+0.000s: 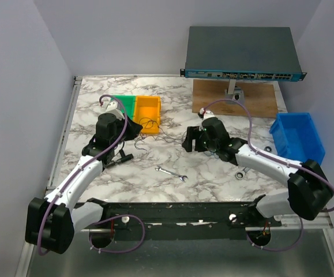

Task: Untangle the cables

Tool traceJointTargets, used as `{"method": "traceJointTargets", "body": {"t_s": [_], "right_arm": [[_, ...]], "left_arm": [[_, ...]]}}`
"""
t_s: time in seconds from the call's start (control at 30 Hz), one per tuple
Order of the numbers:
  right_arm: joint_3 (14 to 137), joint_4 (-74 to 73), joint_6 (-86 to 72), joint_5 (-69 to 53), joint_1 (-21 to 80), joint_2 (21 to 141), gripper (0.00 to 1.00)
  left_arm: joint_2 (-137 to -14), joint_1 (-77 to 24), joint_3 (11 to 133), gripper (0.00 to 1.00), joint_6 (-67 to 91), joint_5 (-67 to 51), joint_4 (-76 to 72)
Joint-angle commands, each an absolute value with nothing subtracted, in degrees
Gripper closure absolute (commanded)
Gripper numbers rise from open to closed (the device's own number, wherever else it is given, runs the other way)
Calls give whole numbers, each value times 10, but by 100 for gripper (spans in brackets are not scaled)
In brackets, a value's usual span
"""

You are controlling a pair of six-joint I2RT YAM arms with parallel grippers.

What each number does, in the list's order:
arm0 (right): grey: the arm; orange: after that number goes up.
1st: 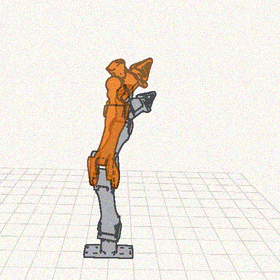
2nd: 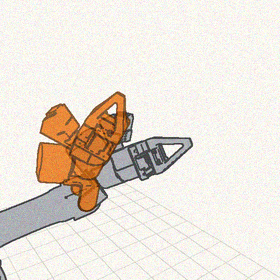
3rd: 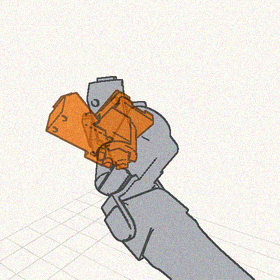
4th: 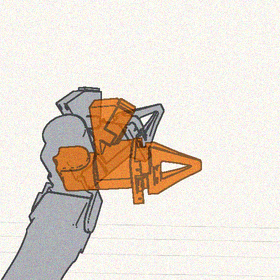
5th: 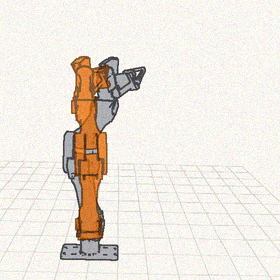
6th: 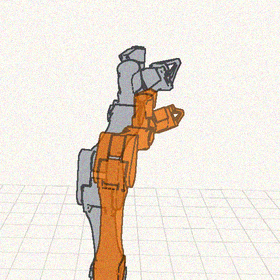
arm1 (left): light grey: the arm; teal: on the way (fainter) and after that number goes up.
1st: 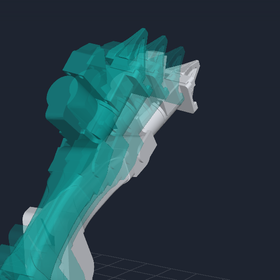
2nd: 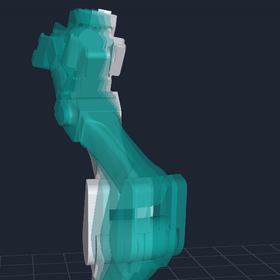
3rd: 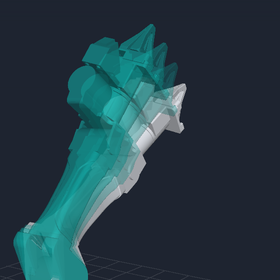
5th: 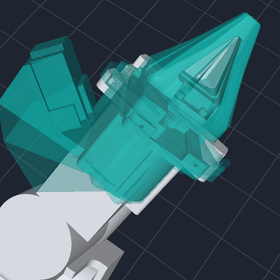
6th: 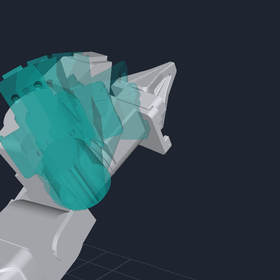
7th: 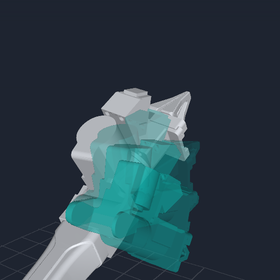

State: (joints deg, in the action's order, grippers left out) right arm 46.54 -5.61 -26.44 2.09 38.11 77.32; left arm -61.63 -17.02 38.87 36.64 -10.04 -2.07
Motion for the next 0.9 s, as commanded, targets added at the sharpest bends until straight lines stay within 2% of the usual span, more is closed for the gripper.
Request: {"method": "traceJointTargets", "body": {"t_s": [0.0, 0.5, 0.63, 0.7, 0.77, 0.8, 0.87], "right_arm": [[501, -23, -227, 67, 427, 823, 25], [611, 89, -125, 53, 454, 974, 32], [632, 95, -130, 31, 455, 1001, 37], [637, 90, -140, 49, 456, 1005, 58], [633, 89, -148, 84, 455, 996, 90], [628, 89, -153, 104, 455, 985, 99], [620, 82, -166, 155, 454, 956, 99]], "left_arm": [[-602, -174, 395, 100, 362, -122, -26], [-601, -187, 399, 100, 353, -150, -28], [-595, -189, 398, 100, 351, -150, -28], [-592, -189, 398, 100, 349, -146, -27], [-587, -189, 396, 100, 348, -138, -26], [-585, -189, 394, 100, 348, -135, -27], [-584, -189, 391, 99, 346, -122, -23]]}}
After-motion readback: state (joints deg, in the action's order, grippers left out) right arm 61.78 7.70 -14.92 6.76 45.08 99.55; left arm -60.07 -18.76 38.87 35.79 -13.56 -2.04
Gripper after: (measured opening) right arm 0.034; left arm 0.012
